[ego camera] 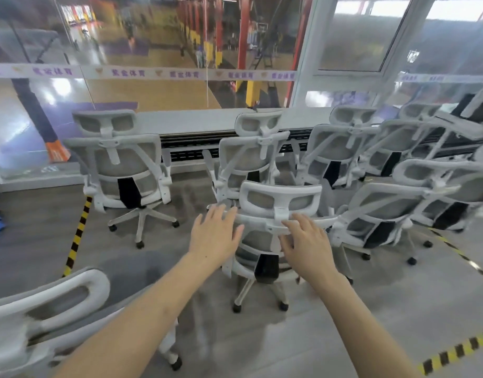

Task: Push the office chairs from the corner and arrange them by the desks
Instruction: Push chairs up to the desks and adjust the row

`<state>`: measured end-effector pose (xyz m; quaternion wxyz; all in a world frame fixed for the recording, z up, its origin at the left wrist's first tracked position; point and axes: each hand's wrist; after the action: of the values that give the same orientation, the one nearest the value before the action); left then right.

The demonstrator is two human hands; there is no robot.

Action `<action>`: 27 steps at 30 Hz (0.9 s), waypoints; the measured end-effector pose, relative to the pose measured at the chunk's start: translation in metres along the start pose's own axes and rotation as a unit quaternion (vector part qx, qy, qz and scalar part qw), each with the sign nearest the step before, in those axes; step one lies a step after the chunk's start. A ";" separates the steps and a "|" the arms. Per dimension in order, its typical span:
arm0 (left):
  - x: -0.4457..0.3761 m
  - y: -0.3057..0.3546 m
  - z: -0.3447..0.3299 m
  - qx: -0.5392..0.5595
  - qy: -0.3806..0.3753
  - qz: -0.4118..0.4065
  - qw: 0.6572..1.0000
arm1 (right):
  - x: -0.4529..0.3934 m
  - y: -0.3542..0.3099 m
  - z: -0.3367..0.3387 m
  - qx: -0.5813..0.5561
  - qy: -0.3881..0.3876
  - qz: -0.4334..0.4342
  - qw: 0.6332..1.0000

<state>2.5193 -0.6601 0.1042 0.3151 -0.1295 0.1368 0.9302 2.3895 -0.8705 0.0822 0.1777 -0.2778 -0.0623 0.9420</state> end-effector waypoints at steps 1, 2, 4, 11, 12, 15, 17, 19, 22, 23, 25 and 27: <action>-0.013 0.008 -0.003 -0.005 0.004 0.001 1.000 | -0.013 0.009 -0.003 -0.004 0.000 -0.001 1.000; -0.025 0.014 -0.006 -0.010 0.009 0.000 1.000 | -0.027 0.019 -0.009 -0.005 -0.001 0.003 1.000; -0.052 0.023 -0.013 -0.016 0.011 0.001 1.000 | -0.055 0.037 -0.021 -0.009 -0.005 0.010 1.000; -0.175 0.016 -0.066 -0.013 0.017 0.020 1.000 | -0.184 0.090 -0.075 -0.004 -0.016 0.012 1.000; -0.196 0.014 -0.074 -0.014 0.017 0.025 0.999 | -0.202 0.096 -0.082 -0.004 -0.021 0.009 1.000; -0.251 0.012 -0.092 -0.009 0.013 0.029 0.999 | -0.248 0.111 -0.102 -0.001 -0.039 0.005 0.999; -0.284 0.012 -0.101 -0.012 0.014 0.027 0.999 | -0.277 0.121 -0.118 -0.004 -0.043 0.003 0.999; -0.315 0.012 -0.111 -0.015 0.009 0.029 0.999 | -0.305 0.133 -0.133 -0.007 -0.057 0.001 0.998; -0.355 0.009 -0.132 -0.020 -0.001 0.040 0.999 | -0.344 0.151 -0.158 -0.013 -0.074 0.005 0.997; -0.368 0.009 -0.140 -0.023 -0.004 0.047 0.999 | -0.358 0.158 -0.168 -0.016 -0.078 0.008 0.997; -0.395 0.008 -0.159 -0.029 -0.009 0.063 0.998 | -0.389 0.174 -0.193 -0.019 -0.092 0.018 0.995; -0.421 0.008 -0.179 -0.039 -0.017 0.079 0.996 | -0.420 0.190 -0.220 -0.019 -0.112 0.034 0.993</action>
<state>2.8651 -0.9586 0.0774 0.2378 -0.1142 0.1050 0.9589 2.7807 -1.1976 0.0674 0.1320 -0.1757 -0.0904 0.9714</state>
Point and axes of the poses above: each hand's wrist, its own x-axis away from the middle knuckle, its own z-axis out of the back of the hand, y = z × x, and after that the axes turned 12 degrees about y, right-handed
